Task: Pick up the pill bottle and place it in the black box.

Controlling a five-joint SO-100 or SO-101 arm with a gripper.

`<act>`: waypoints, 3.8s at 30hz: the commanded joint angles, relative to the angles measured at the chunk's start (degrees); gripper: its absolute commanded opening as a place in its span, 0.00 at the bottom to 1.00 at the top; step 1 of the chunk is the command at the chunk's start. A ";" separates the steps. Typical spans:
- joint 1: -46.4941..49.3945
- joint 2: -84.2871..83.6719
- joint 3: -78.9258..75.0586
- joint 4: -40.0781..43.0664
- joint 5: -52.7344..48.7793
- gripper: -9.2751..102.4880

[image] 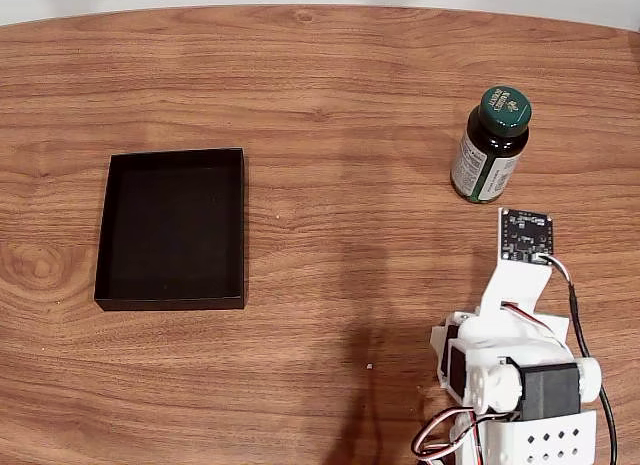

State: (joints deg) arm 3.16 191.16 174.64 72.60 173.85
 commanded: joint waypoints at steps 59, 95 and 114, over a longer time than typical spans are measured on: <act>18.81 0.09 -1.05 -39.73 10.55 0.42; 11.95 -55.11 -8.26 -86.66 13.71 0.41; 11.78 -78.13 -21.27 -101.07 9.93 0.40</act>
State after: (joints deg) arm 15.73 114.17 158.38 -24.87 184.04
